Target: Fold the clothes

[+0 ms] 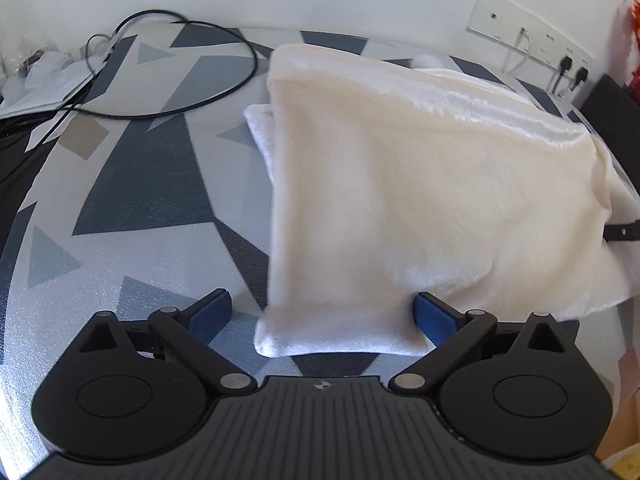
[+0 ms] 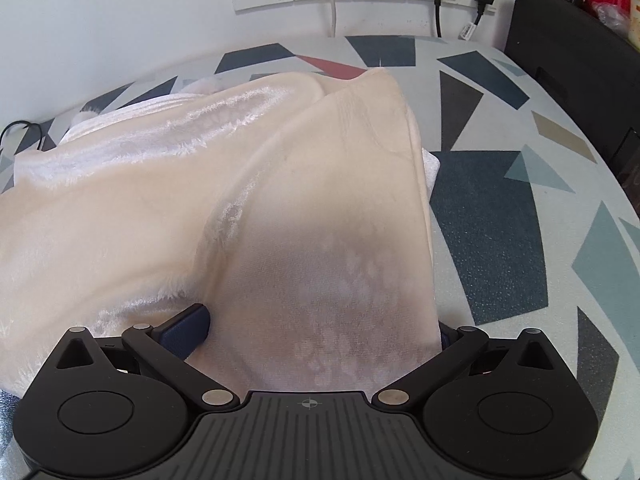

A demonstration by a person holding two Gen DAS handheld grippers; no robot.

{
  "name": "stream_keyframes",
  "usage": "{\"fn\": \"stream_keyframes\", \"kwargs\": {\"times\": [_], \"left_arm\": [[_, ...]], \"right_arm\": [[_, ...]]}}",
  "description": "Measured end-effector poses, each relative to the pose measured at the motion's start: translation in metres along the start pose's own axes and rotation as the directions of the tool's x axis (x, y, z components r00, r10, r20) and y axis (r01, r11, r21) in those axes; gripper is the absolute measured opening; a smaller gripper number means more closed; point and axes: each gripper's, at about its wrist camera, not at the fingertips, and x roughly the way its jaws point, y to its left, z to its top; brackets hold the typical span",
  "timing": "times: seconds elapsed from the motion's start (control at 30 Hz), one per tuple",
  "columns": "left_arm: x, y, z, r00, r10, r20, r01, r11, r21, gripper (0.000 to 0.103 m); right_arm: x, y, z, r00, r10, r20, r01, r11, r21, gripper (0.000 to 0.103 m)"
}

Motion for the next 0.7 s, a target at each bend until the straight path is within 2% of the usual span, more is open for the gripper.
{"fn": "stream_keyframes", "kwargs": {"times": [0.1, 0.2, 0.27, 0.33, 0.4, 0.5, 0.6, 0.7], "left_arm": [[-0.016, 0.021, 0.012, 0.999, -0.029, 0.039, 0.033, 0.993, -0.112, 0.097], [-0.035, 0.039, 0.029, 0.993, -0.046, 0.104, 0.065, 0.980, -0.190, 0.097], [-0.043, 0.046, 0.046, 0.988, -0.043, 0.146, 0.073, 0.976, -0.206, 0.097], [-0.047, 0.045, 0.070, 0.981, -0.063, 0.183, 0.103, 0.971, -0.216, 0.097], [-0.046, 0.035, 0.098, 0.972, -0.100, 0.215, 0.147, 0.966, -0.213, 0.097], [-0.033, 0.010, 0.132, 0.962, -0.158, 0.222, 0.203, 0.959, -0.200, 0.097], [-0.012, -0.020, 0.164, 0.957, -0.214, 0.194, 0.249, 0.951, -0.183, 0.097], [0.021, -0.052, 0.175, 0.973, -0.181, 0.141, 0.197, 0.975, -0.105, 0.097]], "right_arm": [[-0.011, -0.003, 0.016, 1.000, -0.005, -0.014, 0.005, 1.000, 0.002, 0.102], [-0.037, -0.011, 0.040, 0.999, 0.021, 0.050, -0.022, 1.000, 0.010, 0.102], [-0.055, -0.016, 0.057, 0.993, 0.042, 0.109, -0.044, 0.999, 0.016, 0.101], [-0.070, -0.020, 0.077, 0.983, 0.062, 0.170, -0.066, 0.998, 0.019, 0.096], [-0.077, -0.020, 0.095, 0.973, 0.089, 0.215, -0.097, 0.995, 0.030, 0.084], [-0.068, -0.012, 0.114, 0.958, 0.165, 0.234, -0.169, 0.986, -0.003, 0.071], [-0.038, 0.006, 0.119, 0.967, 0.155, 0.200, -0.141, 0.986, -0.085, 0.058], [-0.006, 0.018, 0.121, 0.977, 0.133, 0.168, -0.105, 0.980, -0.166, 0.045]]}}
